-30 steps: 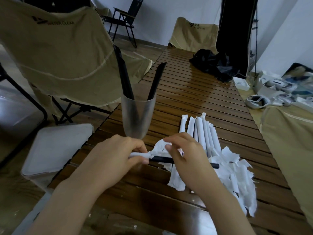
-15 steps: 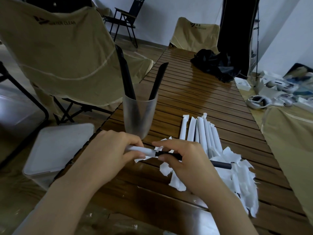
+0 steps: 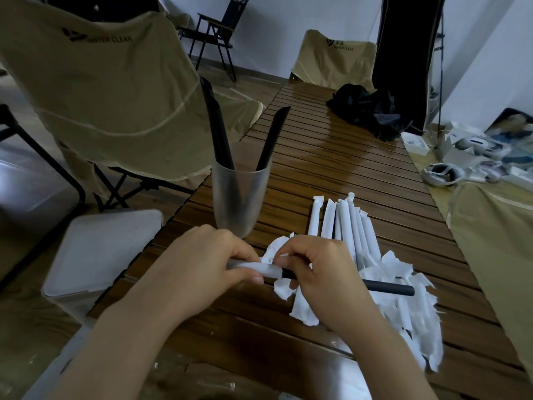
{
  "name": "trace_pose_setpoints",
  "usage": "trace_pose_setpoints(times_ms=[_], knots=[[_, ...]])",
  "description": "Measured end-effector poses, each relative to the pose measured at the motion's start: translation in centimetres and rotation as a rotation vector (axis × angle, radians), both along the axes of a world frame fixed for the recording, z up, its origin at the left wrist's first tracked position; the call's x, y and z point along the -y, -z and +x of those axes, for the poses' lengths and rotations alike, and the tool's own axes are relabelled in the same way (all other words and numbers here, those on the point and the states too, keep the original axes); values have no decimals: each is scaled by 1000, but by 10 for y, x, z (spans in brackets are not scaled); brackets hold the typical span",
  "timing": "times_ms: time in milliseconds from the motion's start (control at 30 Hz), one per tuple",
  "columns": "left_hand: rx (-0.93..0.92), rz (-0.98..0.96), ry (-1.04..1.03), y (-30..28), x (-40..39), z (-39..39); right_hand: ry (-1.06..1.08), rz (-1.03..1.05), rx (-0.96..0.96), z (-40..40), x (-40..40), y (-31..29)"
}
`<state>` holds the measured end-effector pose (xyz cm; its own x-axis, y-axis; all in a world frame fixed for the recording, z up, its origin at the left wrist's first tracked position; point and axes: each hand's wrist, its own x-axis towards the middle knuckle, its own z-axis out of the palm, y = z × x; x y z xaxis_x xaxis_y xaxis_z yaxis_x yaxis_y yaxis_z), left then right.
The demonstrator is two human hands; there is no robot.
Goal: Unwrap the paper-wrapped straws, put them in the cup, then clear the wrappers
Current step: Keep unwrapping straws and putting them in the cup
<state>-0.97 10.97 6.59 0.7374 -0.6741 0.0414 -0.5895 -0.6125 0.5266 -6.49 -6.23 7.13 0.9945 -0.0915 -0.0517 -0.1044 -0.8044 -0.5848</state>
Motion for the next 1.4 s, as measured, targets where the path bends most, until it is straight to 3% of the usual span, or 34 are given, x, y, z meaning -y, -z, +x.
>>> trace_pose_setpoints(times_ms=[300,533,800,1033,1233,1400], knots=[[109,37,31,-7,7,0,94,-30,-52,3,3,17],[-108,18,-2,-4,9,-6,84,-25,119,1,5,8],[2,8,-72,1,2,-3,-60,113,62,-6,8,8],[27,-47,-71,-2,4,-4,35,132,48,-4,5,5],[100,-51,-59,-4,6,-3,88,81,94,-2,2,8],[-18,-64,-102,-2,3,-4,-5,-28,197,-4,2,8]])
